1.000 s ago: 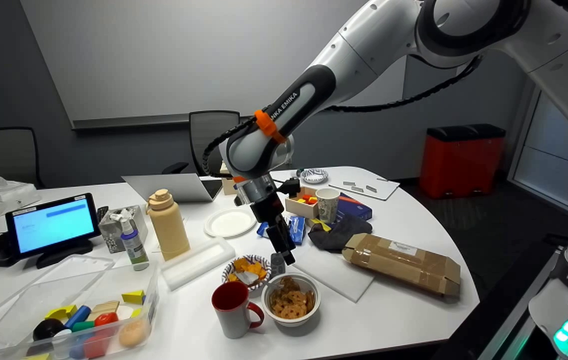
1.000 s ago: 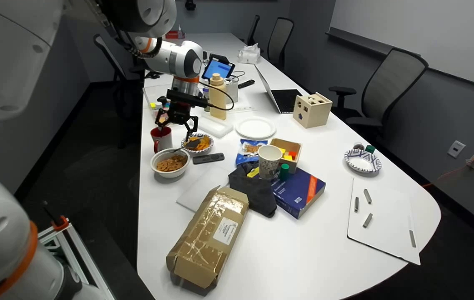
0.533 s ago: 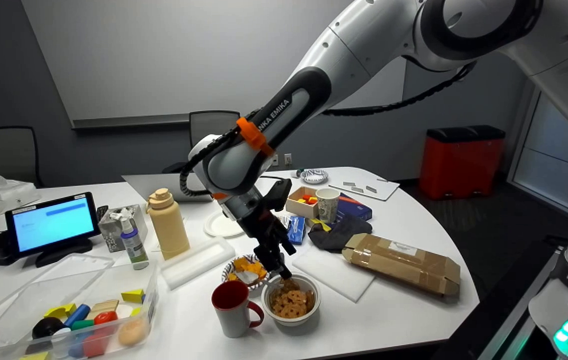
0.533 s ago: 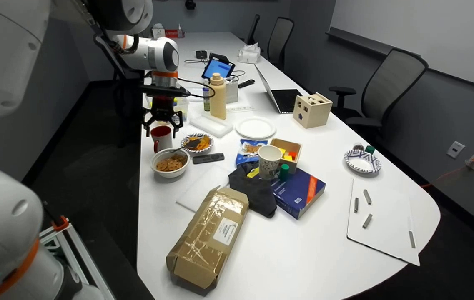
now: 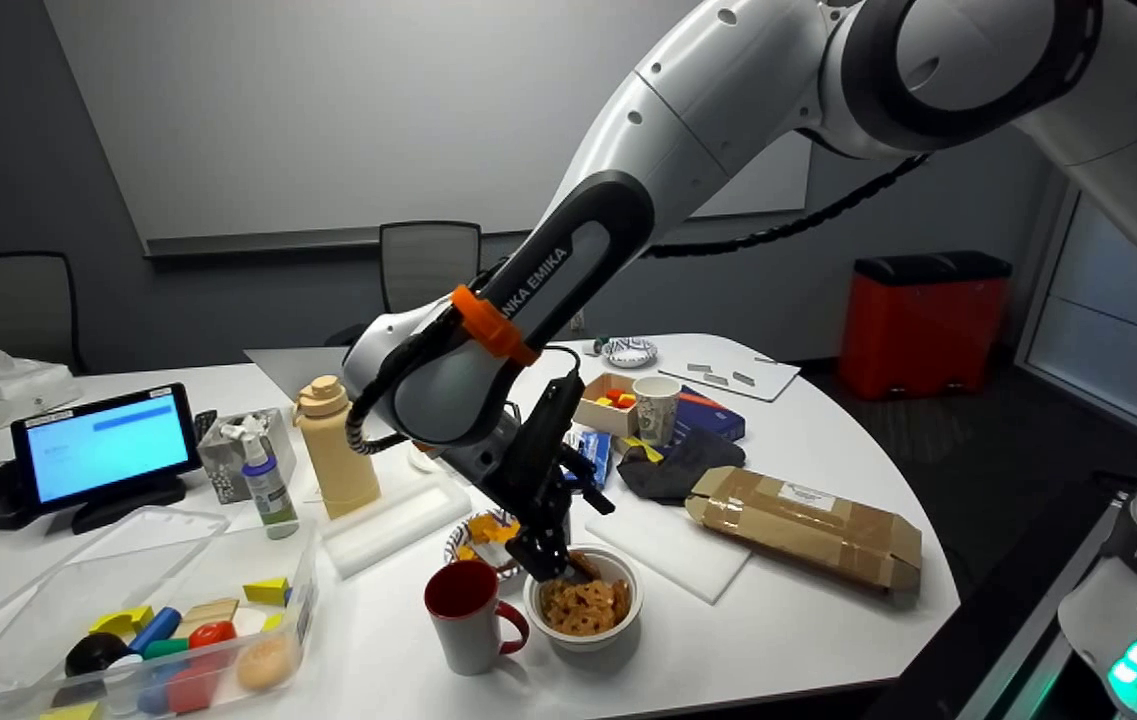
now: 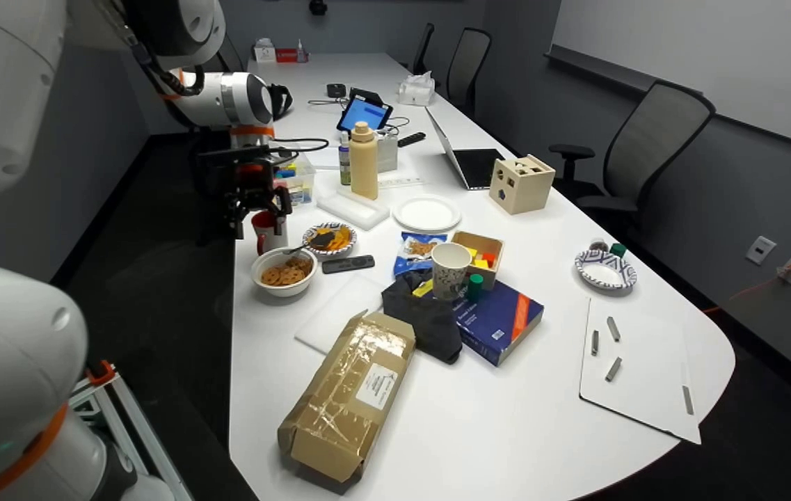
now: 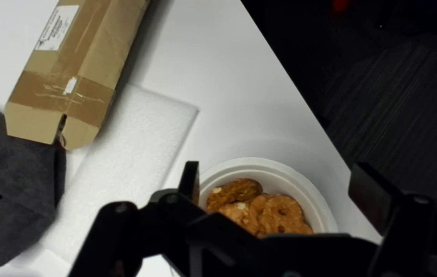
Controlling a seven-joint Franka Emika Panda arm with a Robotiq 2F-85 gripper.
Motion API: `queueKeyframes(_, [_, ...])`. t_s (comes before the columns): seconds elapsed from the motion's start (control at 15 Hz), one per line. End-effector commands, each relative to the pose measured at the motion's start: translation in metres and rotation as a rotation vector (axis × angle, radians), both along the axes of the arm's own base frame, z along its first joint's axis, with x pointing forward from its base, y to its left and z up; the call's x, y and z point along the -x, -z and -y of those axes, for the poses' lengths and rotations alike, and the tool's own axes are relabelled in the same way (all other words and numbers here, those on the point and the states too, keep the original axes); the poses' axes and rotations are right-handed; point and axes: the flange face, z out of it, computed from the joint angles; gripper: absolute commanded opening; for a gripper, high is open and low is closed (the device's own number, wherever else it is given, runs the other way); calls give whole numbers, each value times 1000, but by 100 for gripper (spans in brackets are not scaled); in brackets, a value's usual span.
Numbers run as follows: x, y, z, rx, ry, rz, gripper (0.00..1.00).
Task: Use the spatula to stir in the bowl
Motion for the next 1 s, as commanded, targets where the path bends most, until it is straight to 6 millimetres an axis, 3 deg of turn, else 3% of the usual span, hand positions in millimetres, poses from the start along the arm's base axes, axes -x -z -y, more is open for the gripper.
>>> queueKeyframes(0.0, [-7, 8, 12, 118, 87, 99, 100])
queueKeyframes(0.47, [-26, 48, 17, 214, 50, 192, 100])
queueKeyframes(0.93, [-37, 75, -3, 204, -34, 229, 100])
